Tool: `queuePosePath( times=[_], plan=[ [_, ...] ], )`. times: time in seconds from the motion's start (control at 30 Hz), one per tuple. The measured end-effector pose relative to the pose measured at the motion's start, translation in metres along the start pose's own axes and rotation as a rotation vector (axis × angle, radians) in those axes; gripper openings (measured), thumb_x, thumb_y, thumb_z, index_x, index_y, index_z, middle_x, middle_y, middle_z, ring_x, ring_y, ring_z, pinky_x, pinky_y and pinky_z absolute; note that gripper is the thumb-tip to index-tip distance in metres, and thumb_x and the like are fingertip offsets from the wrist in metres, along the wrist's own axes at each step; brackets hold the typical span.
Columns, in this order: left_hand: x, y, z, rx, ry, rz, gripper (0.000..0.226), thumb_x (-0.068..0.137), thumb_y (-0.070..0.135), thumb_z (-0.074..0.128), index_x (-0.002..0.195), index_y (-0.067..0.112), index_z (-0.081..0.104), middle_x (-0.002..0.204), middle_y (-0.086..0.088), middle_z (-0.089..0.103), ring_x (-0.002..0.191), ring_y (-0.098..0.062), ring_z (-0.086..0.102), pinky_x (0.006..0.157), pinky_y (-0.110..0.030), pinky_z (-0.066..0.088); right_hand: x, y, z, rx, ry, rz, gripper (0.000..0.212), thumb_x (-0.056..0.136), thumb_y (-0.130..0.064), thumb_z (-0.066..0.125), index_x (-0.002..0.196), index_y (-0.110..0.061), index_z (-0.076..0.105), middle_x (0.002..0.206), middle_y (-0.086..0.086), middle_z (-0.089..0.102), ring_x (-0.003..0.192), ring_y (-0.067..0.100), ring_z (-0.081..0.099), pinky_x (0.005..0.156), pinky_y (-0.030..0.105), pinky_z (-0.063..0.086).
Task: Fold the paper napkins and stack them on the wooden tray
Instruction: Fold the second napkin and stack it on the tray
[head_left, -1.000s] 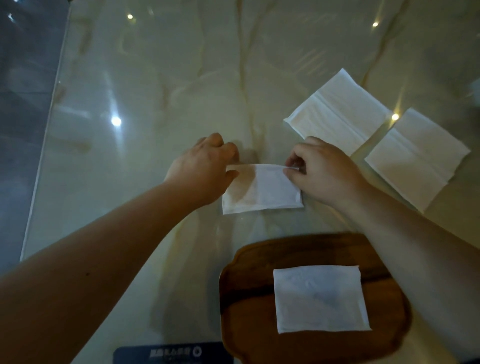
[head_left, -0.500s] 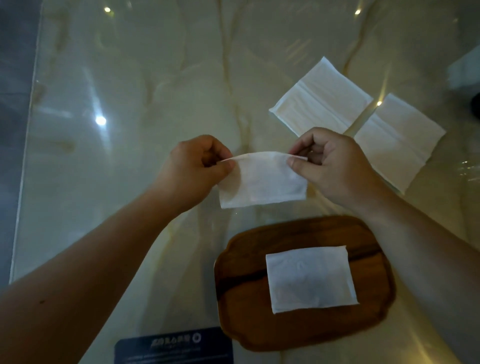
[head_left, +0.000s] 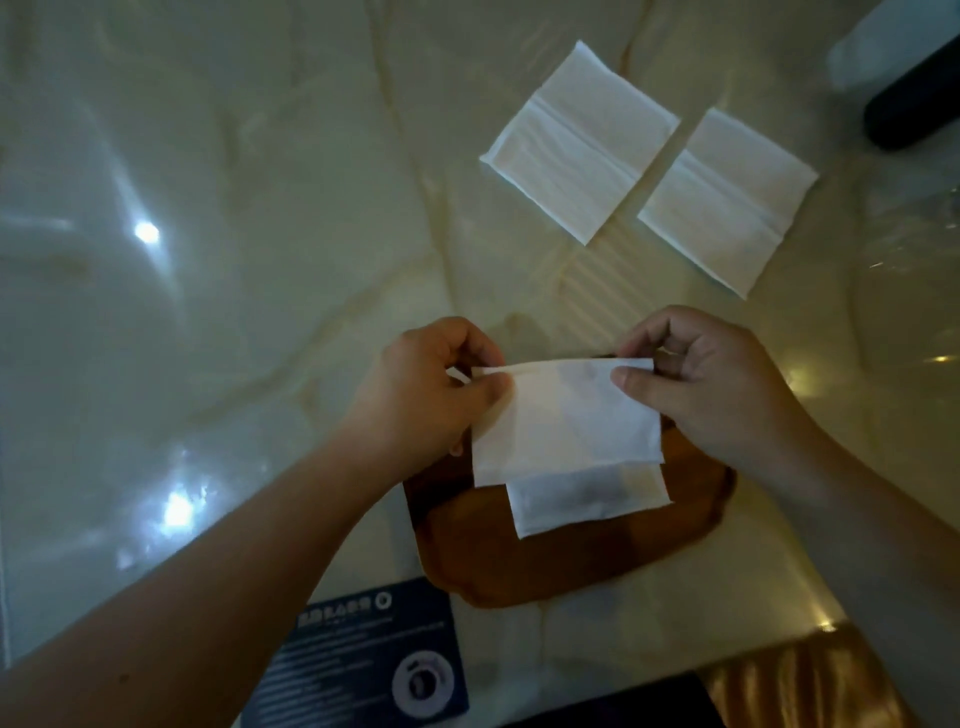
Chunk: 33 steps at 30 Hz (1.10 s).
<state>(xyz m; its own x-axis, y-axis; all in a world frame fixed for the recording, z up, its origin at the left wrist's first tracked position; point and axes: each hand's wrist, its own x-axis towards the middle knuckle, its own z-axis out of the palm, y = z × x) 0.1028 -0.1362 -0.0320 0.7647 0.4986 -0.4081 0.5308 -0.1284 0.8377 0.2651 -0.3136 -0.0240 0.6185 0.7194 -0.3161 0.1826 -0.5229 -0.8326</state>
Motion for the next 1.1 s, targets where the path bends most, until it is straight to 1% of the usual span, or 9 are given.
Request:
queuePosePath(
  times=[0.17, 0.27, 0.33, 0.5, 0.57, 0.67, 0.8, 0.87, 1.1],
  plan=[
    [-0.018, -0.005, 0.025, 0.107, -0.040, -0.075, 0.019, 0.082, 0.026, 0.067, 0.073, 0.039, 0.055, 0.075, 0.009, 0.065, 0.042, -0.006, 0.061, 0.036, -0.016, 0.046, -0.014, 0.020, -0.005, -0.006, -0.070, 0.014, 0.023, 0.080, -0.011, 0.073, 0.083, -0.032, 0.064, 0.080, -0.011, 0.071, 0.070, 0.008, 0.069, 0.061, 0.016, 0.050],
    [-0.027, -0.012, 0.034, 0.194, -0.046, -0.101, 0.017, 0.081, 0.030, 0.067, 0.074, 0.040, 0.055, 0.076, 0.011, 0.065, 0.049, -0.004, 0.062, 0.038, -0.017, 0.048, -0.020, 0.028, -0.003, -0.114, -0.098, -0.012, 0.018, 0.081, -0.016, 0.071, 0.082, -0.031, 0.061, 0.065, -0.003, 0.066, 0.054, 0.010, 0.059, 0.051, 0.018, 0.045],
    [-0.031, -0.016, 0.041, 0.251, -0.029, -0.083, 0.023, 0.080, 0.029, 0.068, 0.071, 0.044, 0.053, 0.076, 0.013, 0.063, 0.055, 0.000, 0.060, 0.042, -0.013, 0.046, -0.023, 0.031, -0.003, -0.174, -0.128, -0.054, 0.018, 0.080, -0.015, 0.070, 0.080, -0.030, 0.060, 0.057, -0.010, 0.059, 0.045, 0.008, 0.049, 0.046, 0.013, 0.036],
    [-0.036, -0.019, 0.053, 0.360, 0.032, -0.034, 0.031, 0.079, 0.028, 0.068, 0.069, 0.049, 0.047, 0.070, 0.024, 0.055, 0.071, 0.016, 0.053, 0.050, -0.002, 0.039, -0.025, 0.038, -0.008, -0.260, -0.146, -0.112, 0.019, 0.080, -0.013, 0.070, 0.082, -0.029, 0.060, 0.063, -0.017, 0.057, 0.054, 0.006, 0.053, 0.050, 0.009, 0.035],
    [-0.036, -0.019, 0.055, 0.378, 0.054, -0.004, 0.029, 0.078, 0.028, 0.068, 0.072, 0.048, 0.048, 0.067, 0.026, 0.053, 0.072, 0.016, 0.053, 0.048, -0.004, 0.039, -0.024, 0.040, -0.010, -0.294, -0.134, -0.130, 0.017, 0.080, -0.012, 0.071, 0.083, -0.026, 0.061, 0.059, -0.011, 0.054, 0.059, 0.006, 0.055, 0.052, 0.008, 0.036],
    [-0.032, -0.018, 0.054, 0.416, 0.102, 0.047, 0.023, 0.077, 0.027, 0.068, 0.076, 0.043, 0.052, 0.068, 0.022, 0.053, 0.064, 0.004, 0.055, 0.050, -0.008, 0.035, -0.022, 0.042, -0.013, -0.353, -0.131, -0.185, 0.014, 0.078, -0.012, 0.072, 0.083, -0.020, 0.061, 0.067, -0.015, 0.050, 0.064, 0.008, 0.053, 0.055, 0.009, 0.037],
    [-0.026, -0.013, 0.050, 0.500, 0.094, 0.109, 0.017, 0.076, 0.029, 0.068, 0.080, 0.037, 0.053, 0.073, 0.017, 0.052, 0.064, -0.003, 0.054, 0.053, -0.027, 0.049, -0.016, 0.044, -0.017, -0.400, -0.151, -0.246, 0.014, 0.078, -0.023, 0.073, 0.084, -0.019, 0.060, 0.081, -0.011, 0.049, 0.060, 0.008, 0.052, 0.057, 0.015, 0.039],
    [-0.023, -0.011, 0.046, 0.526, 0.110, 0.154, 0.015, 0.074, 0.033, 0.068, 0.082, 0.034, 0.055, 0.072, 0.017, 0.049, 0.062, -0.003, 0.052, 0.051, -0.029, 0.051, -0.010, 0.044, -0.021, -0.435, -0.143, -0.281, 0.017, 0.079, -0.032, 0.070, 0.087, -0.021, 0.059, 0.088, -0.010, 0.048, 0.055, 0.005, 0.051, 0.055, 0.018, 0.040],
    [0.026, 0.006, 0.029, 0.521, 0.207, 0.221, 0.019, 0.076, 0.056, 0.050, 0.082, 0.038, 0.052, 0.077, 0.017, 0.055, 0.052, -0.004, 0.054, 0.048, -0.034, 0.054, 0.054, 0.030, -0.058, -0.466, -0.021, -0.343, 0.021, 0.079, -0.042, 0.063, 0.089, -0.024, 0.060, 0.082, -0.015, 0.046, 0.062, -0.003, 0.048, 0.054, 0.024, 0.038]
  ],
)
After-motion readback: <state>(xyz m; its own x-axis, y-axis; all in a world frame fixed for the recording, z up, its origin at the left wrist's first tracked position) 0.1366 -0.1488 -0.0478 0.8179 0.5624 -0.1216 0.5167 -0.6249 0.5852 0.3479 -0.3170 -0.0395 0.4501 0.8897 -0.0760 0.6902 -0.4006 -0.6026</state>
